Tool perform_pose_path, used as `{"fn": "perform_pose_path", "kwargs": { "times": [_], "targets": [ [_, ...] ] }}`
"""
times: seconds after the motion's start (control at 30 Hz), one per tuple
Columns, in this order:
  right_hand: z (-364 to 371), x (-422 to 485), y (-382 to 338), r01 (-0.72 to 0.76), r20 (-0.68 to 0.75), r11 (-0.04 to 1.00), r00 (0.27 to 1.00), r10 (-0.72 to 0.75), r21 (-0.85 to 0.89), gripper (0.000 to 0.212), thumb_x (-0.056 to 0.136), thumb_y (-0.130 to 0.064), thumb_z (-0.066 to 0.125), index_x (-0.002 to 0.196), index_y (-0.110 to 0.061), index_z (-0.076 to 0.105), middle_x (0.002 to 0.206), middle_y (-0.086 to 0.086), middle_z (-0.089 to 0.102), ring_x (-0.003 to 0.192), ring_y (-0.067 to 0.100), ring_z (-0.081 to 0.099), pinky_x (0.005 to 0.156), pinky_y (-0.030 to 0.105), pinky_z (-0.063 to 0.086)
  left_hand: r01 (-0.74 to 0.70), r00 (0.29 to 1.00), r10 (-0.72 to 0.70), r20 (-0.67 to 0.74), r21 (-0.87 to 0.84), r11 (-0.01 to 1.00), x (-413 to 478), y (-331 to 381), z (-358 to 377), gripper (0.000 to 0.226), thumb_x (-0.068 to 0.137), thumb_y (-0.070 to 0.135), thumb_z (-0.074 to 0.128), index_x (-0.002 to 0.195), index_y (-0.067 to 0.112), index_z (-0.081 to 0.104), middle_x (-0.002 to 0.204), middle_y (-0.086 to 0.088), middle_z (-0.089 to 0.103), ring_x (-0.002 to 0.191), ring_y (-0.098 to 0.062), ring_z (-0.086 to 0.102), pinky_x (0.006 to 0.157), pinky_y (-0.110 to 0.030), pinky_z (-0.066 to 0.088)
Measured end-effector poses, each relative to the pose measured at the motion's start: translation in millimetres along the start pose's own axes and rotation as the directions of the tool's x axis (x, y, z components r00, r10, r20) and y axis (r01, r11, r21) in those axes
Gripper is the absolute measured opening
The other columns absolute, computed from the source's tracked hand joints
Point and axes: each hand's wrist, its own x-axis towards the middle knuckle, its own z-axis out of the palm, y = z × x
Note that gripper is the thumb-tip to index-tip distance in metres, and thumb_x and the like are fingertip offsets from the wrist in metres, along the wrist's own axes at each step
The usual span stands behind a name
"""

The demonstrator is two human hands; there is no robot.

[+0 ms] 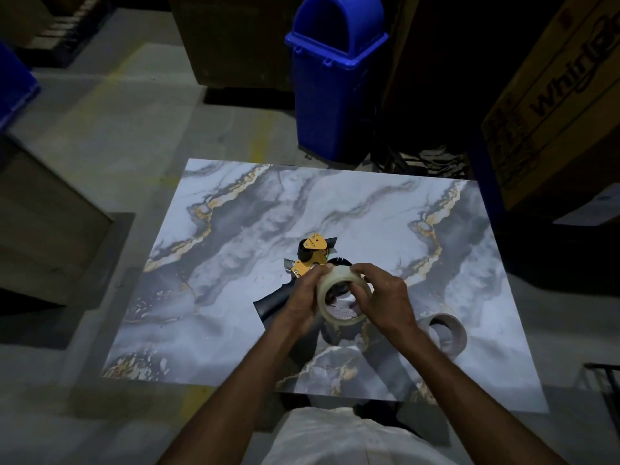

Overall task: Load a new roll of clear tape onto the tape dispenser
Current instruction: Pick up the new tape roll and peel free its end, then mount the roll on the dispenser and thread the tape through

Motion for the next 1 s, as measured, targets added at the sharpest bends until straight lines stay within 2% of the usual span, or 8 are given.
{"fn": "perform_pose_path", "kwargs": {
  "times": [0.13, 0.3, 0.47, 0.67, 0.73, 0.8, 0.87, 1.0],
  "targets": [
    [6.4, -4.4, -1.5, -0.089, -0.054, 0.992, 0.994, 0.095, 0.091, 0.026, 0.083, -0.008, 0.076, 0.108, -0.009, 0.072, 0.106, 0.005, 0.074, 0.094, 0.019, 0.068, 0.082, 0.024, 0.051, 0.017, 0.999, -0.021, -0.044, -0.072, 0.997, 4.8, -12.0, 0.7, 0.058, 0.074, 0.031, 0.078, 0.122, 0.000, 0.069, 0.103, -0.023, 0.072, 0.090, -0.032, 0.069, 0.093, -0.043, 0.053],
    [12.1, -23.0, -5.6, -0.255, 0.082, 0.959, 0.966, 0.246, 0.123, 0.052, 0.086, -0.030, 0.069, 0.135, -0.019, 0.054, 0.126, 0.000, 0.057, 0.119, 0.016, 0.053, 0.093, 0.020, 0.037, 0.000, 0.988, -0.013, -0.156, -0.083, 0.997, 8.3, -24.5, 6.5, 0.033, 0.100, 0.025, 0.050, 0.090, 0.003, 0.073, 0.069, -0.012, 0.075, 0.052, -0.017, 0.069, 0.049, -0.018, 0.054],
    [19.2, -28.5, -8.9, -0.353, 0.265, 0.931, 0.910, 0.319, 0.090, 0.116, 0.063, -0.055, 0.075, 0.157, -0.033, 0.011, 0.139, -0.003, 0.026, 0.133, 0.015, 0.027, 0.100, 0.031, 0.034, -0.003, 0.978, -0.031, -0.207, -0.165, 0.986, 14.5, -29.1, 11.9, 0.034, 0.095, 0.036, 0.060, 0.101, 0.007, 0.077, 0.084, -0.009, 0.077, 0.061, -0.017, 0.069, 0.058, -0.025, 0.054],
    [13.0, -0.6, 6.5, -0.209, 0.209, 0.978, 0.957, 0.200, 0.021, 0.113, 0.054, -0.057, 0.078, 0.152, -0.029, 0.028, 0.128, 0.001, 0.035, 0.122, 0.024, 0.048, 0.090, 0.038, 0.053, -0.076, 0.988, 0.069, -0.137, -0.051, 0.996, 9.9, -12.7, 12.3, 0.046, 0.095, 0.033, 0.061, 0.125, 0.001, 0.070, 0.111, -0.021, 0.070, 0.095, -0.027, 0.067, 0.081, -0.037, 0.055],
    [4.9, 16.6, 12.0, -0.149, 0.260, 0.988, 0.953, 0.153, -0.034, 0.115, 0.050, -0.056, 0.077, 0.151, -0.029, 0.030, 0.129, 0.001, 0.037, 0.117, 0.024, 0.052, 0.086, 0.039, 0.054, -0.158, 0.972, 0.181, -0.150, 0.155, 0.975, 6.0, -1.9, 7.5, 0.041, 0.095, 0.030, 0.062, 0.124, 0.003, 0.070, 0.112, -0.018, 0.075, 0.102, -0.035, 0.072, 0.084, -0.048, 0.062],
    [-5.1, 37.4, 14.1, -0.111, 0.359, 0.988, 0.923, 0.141, -0.104, 0.118, 0.047, -0.053, 0.082, 0.151, -0.033, 0.029, 0.134, 0.000, 0.037, 0.114, 0.022, 0.053, 0.085, 0.038, 0.054, -0.248, 0.906, 0.384, -0.181, 0.508, 0.825, 3.3, 8.6, -0.5, 0.020, 0.094, 0.026, 0.066, 0.108, 0.014, 0.076, 0.103, -0.007, 0.079, 0.099, -0.032, 0.076, 0.085, -0.055, 0.065],
    [-10.3, 56.7, 14.7, -0.043, 0.454, 0.986, 0.884, 0.114, -0.163, 0.119, 0.047, -0.048, 0.087, 0.150, -0.035, 0.029, 0.136, -0.001, 0.037, 0.116, 0.021, 0.051, 0.084, 0.036, 0.053, -0.298, 0.822, 0.552, -0.140, 0.720, 0.627, 0.5, 19.6, -8.4, 0.008, 0.093, 0.019, 0.071, 0.100, 0.019, 0.075, 0.097, 0.004, 0.076, 0.095, -0.020, 0.074, 0.083, -0.047, 0.066],
    [-5.1, 83.0, 17.5, 0.063, 0.586, 0.977, 0.807, 0.069, -0.202, 0.115, 0.044, -0.042, 0.089, 0.144, -0.039, 0.031, 0.129, -0.004, 0.040, 0.108, 0.018, 0.054, 0.079, 0.035, 0.054, -0.332, 0.711, 0.685, 0.157, 0.934, 0.131, 1.2, 31.8, -31.5, 0.042, 0.078, 0.031, 0.070, 0.118, 0.019, 0.067, 0.115, 0.006, 0.065, 0.114, -0.019, 0.055, 0.098, -0.041, 0.049]
  ]
}}
